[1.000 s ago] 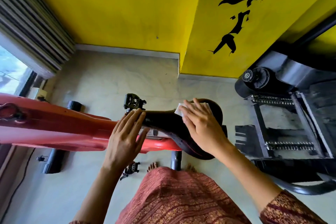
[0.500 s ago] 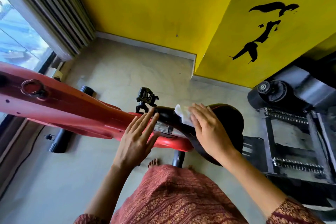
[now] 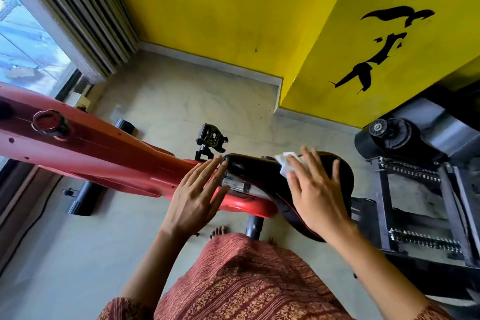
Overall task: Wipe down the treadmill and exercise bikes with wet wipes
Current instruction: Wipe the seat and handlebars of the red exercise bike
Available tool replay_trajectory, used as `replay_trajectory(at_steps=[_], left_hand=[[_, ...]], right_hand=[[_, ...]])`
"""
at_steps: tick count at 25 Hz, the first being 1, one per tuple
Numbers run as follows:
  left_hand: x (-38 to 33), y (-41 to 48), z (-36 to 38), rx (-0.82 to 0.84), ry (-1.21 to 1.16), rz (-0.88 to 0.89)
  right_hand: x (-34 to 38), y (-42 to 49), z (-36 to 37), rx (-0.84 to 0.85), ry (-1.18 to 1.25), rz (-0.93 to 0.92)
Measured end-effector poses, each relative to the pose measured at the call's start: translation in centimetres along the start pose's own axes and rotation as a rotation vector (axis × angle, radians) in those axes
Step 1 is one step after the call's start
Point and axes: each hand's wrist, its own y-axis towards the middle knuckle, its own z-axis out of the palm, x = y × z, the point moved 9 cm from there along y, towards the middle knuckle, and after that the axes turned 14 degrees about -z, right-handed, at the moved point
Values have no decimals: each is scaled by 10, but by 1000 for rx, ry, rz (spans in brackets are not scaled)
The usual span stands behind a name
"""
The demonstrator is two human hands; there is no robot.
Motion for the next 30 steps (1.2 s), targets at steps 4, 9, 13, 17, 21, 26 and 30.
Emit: replay_trajectory(at_steps=[4,9,13,17,21,26,30], left_hand=[[-8,11,4,21,-39,18],[-34,33,19,80,-34,96],[-78,43,46,174,-43,256],[-115,38,62,240,-48,380],[-128,35,68,289,-68,413],[-143,31,76,380,-42,456],[-148,23,85,477,-14,631]], right_hand=[[38,40,20,80,315,-57],[-12,12,2,-37,145,-138],[-84,-19,-5,-93,207,227],[-47,-23,-4,-119,251,-42],[-86,-70,-9,-311,512,250],[-62,-76,-3,-274,537,136],[-94,-79,5,-389,686,543]])
